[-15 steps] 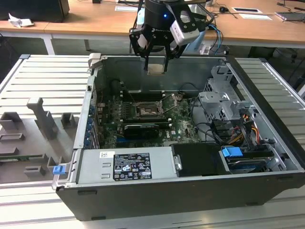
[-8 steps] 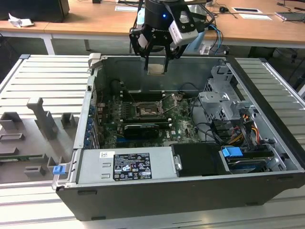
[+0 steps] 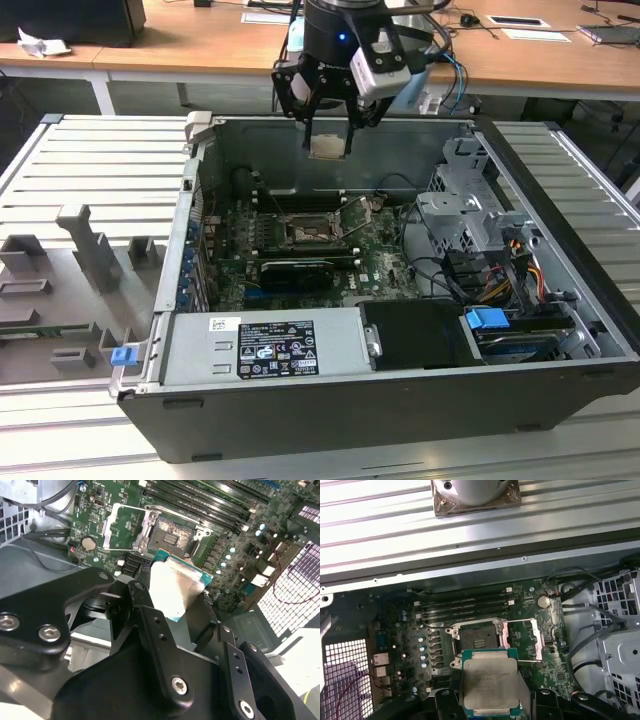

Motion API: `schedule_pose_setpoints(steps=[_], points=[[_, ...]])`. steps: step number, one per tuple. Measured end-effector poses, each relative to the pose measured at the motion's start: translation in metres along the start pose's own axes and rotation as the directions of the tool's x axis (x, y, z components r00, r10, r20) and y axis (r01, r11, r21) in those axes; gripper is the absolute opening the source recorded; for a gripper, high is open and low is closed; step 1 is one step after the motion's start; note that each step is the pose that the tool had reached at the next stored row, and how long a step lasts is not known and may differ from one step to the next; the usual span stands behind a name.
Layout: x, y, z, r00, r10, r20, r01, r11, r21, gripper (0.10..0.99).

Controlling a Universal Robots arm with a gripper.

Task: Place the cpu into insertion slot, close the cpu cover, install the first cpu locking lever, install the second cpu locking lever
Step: 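Place the cpu into insertion slot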

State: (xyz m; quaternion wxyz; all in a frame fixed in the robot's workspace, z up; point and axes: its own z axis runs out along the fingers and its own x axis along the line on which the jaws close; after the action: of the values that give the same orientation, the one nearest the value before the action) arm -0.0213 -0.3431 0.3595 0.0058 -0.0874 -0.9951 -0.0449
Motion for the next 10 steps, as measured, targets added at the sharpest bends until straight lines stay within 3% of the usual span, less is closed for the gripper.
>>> schedule_pose_setpoints(steps=[5, 10], points=[[0.0, 0.0, 0.0004, 0.9975, 0.07, 0.0062, -0.07, 0.9975, -0.001, 0.525], [-0.0001, -0.0001, 0.001, 0.988, 0.154, 0.0135, -0.154, 0.9881, -0.004, 0.525]])
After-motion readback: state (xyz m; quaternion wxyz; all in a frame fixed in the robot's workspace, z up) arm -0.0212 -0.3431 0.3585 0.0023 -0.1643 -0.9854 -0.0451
